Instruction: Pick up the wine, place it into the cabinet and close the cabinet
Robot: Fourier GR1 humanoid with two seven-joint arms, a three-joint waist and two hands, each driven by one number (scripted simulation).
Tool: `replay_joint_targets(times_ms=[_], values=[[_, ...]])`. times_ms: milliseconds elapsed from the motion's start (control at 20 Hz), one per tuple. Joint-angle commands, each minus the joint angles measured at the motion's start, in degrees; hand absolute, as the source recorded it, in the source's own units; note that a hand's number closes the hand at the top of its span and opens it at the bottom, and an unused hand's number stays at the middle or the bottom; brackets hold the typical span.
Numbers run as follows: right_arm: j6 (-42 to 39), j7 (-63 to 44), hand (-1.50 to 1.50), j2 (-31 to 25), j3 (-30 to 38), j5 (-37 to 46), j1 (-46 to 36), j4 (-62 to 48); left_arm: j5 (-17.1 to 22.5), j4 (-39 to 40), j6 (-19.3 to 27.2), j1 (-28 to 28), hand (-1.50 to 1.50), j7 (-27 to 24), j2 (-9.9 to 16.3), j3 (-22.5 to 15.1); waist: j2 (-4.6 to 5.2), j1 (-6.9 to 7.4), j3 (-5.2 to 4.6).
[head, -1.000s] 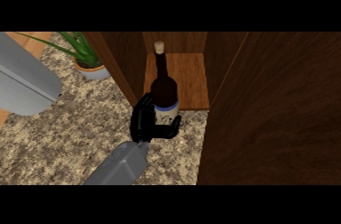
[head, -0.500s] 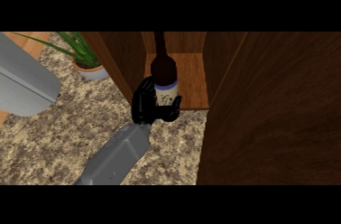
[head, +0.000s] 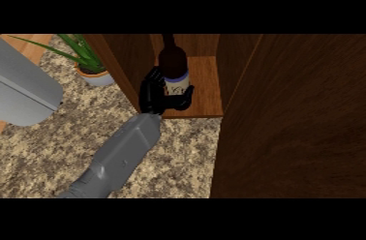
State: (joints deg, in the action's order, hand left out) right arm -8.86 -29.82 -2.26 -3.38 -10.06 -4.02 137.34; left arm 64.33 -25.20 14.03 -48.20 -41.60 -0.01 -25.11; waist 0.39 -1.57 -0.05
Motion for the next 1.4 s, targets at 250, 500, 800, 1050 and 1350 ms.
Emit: replay_joint_targets(times_ms=[250, 500, 800, 1050, 1350], values=[[-0.5, 3.5, -1.5, 2.0, -4.2, 2.9, 3.9, 0.3, 1.0, 9.6, -1.7, -8.4, 1.5, 2.9, 0.0, 3.7, 0.34, -1.3, 0.01], [-0.8, 3.7, -1.5, 0.0, 1.8, -1.1, -2.1, -3.4, 1.1, 12.0, 2.3, -14.3, 1.5, 8.9, 0.0, 4.0, 0.47, -1.32, 0.03], [-1.6, 3.2, -1.5, -0.3, 1.0, -1.8, -4.1, -5.9, 3.2, 11.6, -0.2, -11.1, 1.5, 5.6, 0.0, 2.1, 1.03, -2.99, -0.01], [0.3, 0.6, -1.5, 0.6, -1.6, 0.2, -5.7, -3.9, 5.0, 10.8, 0.8, -9.8, 1.5, 3.7, 0.0, 0.7, 0.98, -3.61, -0.06], [-1.8, 3.9, -1.5, 1.0, -3.2, -0.1, -5.0, -5.9, 7.5, 8.0, 4.4, -8.9, 1.5, 4.3, 0.0, -2.9, 1.41, -6.08, -0.06]])
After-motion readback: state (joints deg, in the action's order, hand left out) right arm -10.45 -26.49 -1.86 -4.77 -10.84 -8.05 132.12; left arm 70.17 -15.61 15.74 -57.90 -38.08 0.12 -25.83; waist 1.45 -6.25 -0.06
